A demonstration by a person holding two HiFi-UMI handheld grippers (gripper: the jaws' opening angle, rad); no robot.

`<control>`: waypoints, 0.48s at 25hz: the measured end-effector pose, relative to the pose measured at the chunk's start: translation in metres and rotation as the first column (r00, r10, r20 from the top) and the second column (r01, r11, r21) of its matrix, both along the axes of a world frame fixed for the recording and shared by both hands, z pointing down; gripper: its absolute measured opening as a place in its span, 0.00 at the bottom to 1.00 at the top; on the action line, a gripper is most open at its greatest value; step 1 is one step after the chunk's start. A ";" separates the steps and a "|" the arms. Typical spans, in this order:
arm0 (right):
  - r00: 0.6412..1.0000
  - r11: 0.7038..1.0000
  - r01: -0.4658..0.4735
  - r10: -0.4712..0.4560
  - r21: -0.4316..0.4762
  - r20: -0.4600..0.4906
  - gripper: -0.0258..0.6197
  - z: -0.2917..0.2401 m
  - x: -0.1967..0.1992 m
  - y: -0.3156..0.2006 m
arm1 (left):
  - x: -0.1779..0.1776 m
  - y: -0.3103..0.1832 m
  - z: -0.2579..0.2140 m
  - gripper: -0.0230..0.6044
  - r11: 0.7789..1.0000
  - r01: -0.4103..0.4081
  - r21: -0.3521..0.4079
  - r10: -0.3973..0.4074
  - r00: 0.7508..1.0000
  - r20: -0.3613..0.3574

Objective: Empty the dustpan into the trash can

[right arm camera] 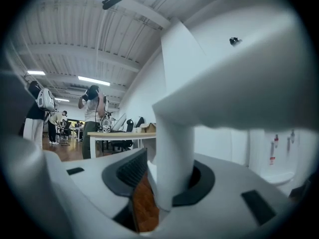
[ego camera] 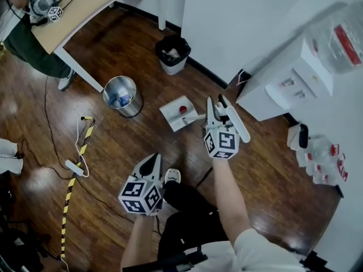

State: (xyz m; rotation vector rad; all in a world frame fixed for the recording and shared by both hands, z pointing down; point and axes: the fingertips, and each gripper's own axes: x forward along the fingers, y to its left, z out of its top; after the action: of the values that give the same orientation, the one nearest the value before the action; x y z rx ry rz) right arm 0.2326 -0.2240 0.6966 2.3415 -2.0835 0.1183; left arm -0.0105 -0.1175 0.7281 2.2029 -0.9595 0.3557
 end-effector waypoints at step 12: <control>0.998 0.996 0.050 -0.053 -0.068 -0.035 0.21 -0.033 0.005 -0.062 | -0.025 -0.039 -0.021 0.03 0.997 0.057 -0.054 -0.057 0.998 -0.007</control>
State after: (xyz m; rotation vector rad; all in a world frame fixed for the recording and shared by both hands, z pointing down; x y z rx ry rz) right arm 0.2375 -0.2856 0.6641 2.2333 -2.0870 0.1420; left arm -0.0357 -0.1563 0.7067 2.1228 -0.9947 0.3415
